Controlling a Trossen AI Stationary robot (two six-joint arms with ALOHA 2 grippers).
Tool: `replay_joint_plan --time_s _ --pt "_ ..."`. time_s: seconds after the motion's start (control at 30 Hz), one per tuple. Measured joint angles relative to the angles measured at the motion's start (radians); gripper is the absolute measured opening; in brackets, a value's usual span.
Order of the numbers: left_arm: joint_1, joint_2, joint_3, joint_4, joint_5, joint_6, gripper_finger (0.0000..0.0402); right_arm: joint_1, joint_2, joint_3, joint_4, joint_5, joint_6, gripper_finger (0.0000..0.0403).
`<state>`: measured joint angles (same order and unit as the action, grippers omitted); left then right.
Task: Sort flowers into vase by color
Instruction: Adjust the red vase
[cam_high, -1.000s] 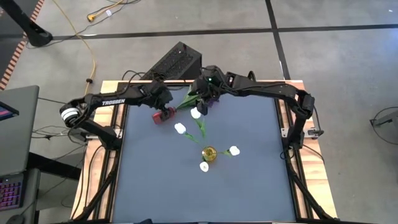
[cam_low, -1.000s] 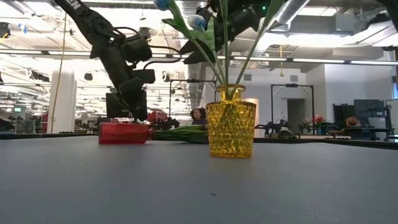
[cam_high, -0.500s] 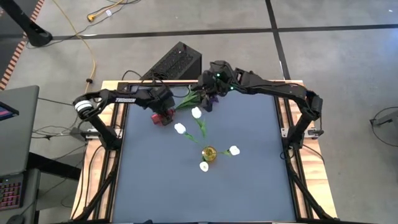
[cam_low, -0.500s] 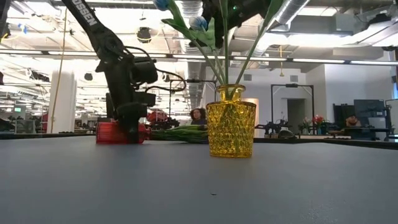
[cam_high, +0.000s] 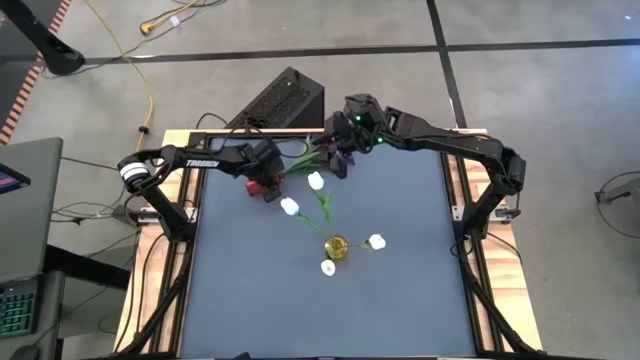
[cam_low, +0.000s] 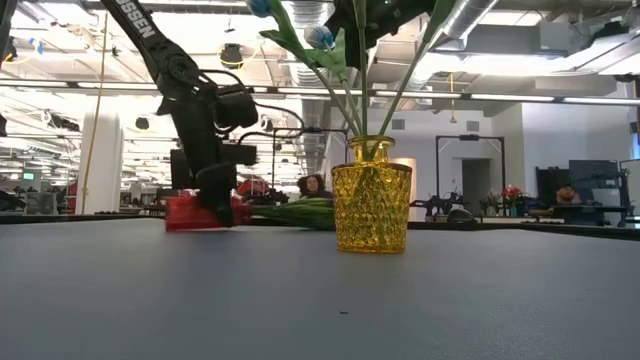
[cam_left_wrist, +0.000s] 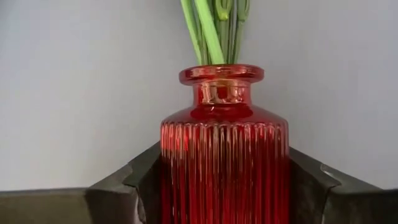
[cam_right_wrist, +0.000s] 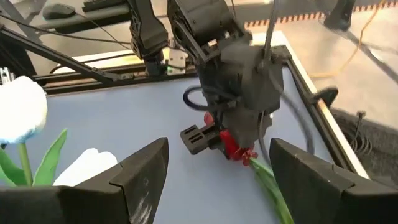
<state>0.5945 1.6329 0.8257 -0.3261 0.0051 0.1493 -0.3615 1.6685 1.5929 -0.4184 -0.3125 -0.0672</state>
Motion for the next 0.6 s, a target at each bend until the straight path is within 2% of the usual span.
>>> replay_joint_plan --time_s 0.2,0.43,0.6 --pt "0.004 -0.031 0.0 0.114 0.096 -0.018 0.0214 -0.006 -0.036 0.0 -0.05 0.001 0.019 0.0306" --pt "0.021 -0.151 0.0 0.23 0.099 -0.028 0.0214 -0.035 -0.118 0.0 -0.06 0.006 0.016 0.0306" --pt "0.056 -0.223 -0.079 0.48 0.156 -0.108 0.0214 -0.076 -0.157 -0.01 -0.084 0.005 0.016 0.0306"
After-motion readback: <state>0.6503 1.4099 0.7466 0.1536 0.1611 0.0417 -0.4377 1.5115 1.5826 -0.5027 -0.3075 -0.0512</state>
